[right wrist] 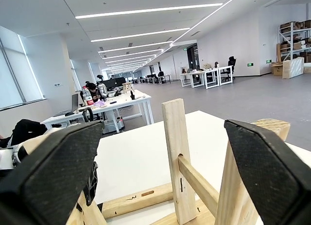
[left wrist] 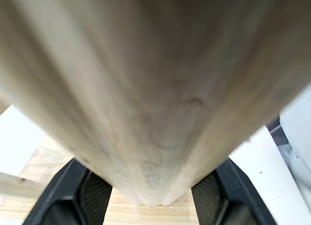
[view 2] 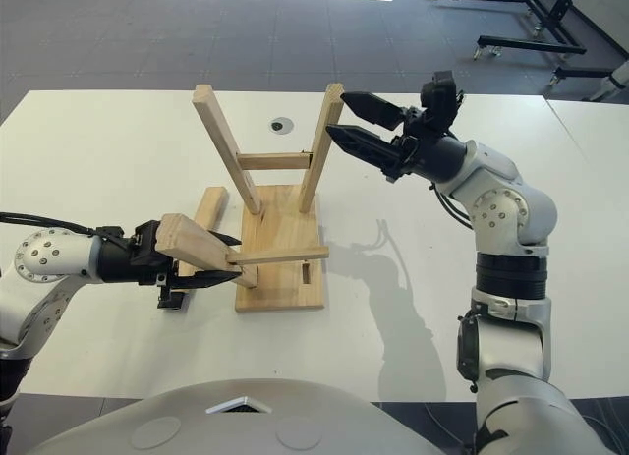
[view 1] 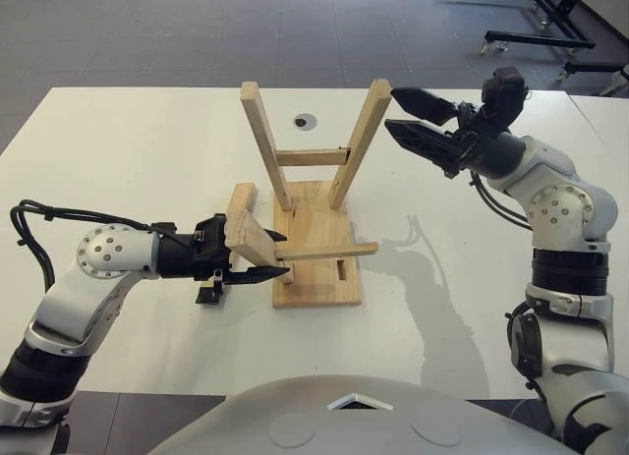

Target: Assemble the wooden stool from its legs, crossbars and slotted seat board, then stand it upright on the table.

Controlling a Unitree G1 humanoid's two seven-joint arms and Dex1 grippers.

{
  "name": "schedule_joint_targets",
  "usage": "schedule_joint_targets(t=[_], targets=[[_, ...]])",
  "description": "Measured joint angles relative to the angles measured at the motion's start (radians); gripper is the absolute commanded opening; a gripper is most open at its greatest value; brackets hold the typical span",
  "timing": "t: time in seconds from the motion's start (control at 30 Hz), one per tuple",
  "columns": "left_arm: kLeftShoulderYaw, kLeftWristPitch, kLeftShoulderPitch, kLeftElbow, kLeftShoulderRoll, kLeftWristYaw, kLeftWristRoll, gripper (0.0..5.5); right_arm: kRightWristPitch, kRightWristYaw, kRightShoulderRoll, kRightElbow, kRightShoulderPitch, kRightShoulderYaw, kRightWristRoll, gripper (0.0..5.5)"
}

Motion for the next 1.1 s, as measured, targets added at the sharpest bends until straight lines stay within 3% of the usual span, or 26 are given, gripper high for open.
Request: schedule_joint_targets(t=[0.23, 0.4, 0.87, 1.1], targets=[[-0.040, -0.020, -0.031, 0.145, -0.002, 0.080, 0.220, 3.52, -0.014, -0.013, 0.016, -0.016, 0.022, -0.003, 0.000, 4.55], [-0.040, -0.048, -0.072, 0.170, -0.006, 0.076, 0.248, 4.31, -0.024, -0.021, 0.019, -0.024, 0.030, -0.007, 0.000, 4.55], [0.141, -0.062, 0.166, 0.065, 0.039, 0.081, 0.214, 4.34, -0.061, -0.031, 0.016, -0.004, 0.031, -0.053, -0.005, 4.55], [0.137, 0.087, 0.134, 0.084, -0.022, 0.310, 0.360, 4.34, -0.059, -0.061, 0.021, -0.031, 0.058, -0.054, -0.005, 4.55]])
